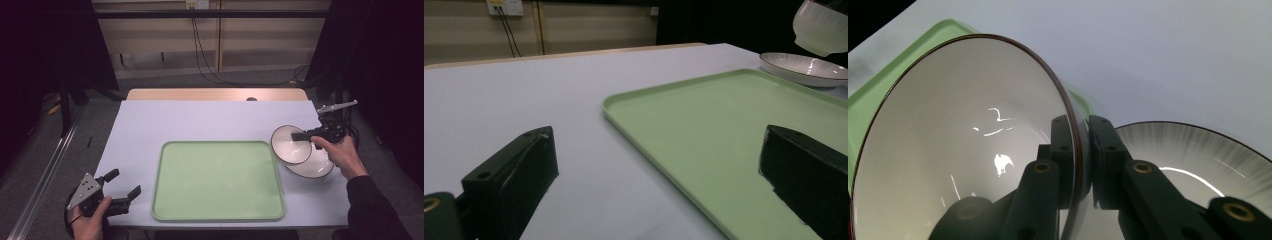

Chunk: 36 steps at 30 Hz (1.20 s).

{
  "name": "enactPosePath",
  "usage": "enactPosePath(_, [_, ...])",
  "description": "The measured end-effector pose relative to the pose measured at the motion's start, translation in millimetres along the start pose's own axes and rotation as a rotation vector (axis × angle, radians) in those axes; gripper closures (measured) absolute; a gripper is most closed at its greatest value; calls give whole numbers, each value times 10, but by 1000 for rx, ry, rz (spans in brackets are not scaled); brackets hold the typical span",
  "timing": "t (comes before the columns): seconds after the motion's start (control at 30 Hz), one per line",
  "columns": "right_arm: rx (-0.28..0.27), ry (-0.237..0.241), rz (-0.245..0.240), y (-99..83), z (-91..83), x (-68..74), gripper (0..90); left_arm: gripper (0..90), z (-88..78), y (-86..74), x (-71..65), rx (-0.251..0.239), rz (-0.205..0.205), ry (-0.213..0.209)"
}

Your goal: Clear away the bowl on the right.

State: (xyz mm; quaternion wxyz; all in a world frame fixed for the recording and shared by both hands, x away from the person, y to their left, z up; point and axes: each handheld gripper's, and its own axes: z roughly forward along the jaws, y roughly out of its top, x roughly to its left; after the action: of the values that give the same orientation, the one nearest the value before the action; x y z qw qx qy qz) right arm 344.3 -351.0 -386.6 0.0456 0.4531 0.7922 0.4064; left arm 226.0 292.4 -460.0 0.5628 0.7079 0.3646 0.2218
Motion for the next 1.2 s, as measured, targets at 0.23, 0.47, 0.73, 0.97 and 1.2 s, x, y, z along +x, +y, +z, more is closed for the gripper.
enactPosePath(0.23, [22, 2, -12, 70, 106, 69, 828, 21, -5, 1, 5, 2, 7, 0])
enactPosePath(0.47, [33, 10, -22, 133, 205, 90, 828, 21, -4, -1, 5, 1, 3, 4])
enactPosePath(0.73, [48, 17, -31, 223, 320, 165, 828, 21, -9, 4, 4, 3, 10, 2])
enactPosePath(0.97, [67, 36, -31, 341, 490, 190, 828, 21, 2, 1, 3, -3, -4, 2])
enactPosePath(1.2, [91, 34, -1, 397, 652, 174, 828, 21, -4, -4, 12, 2, 0, -1])
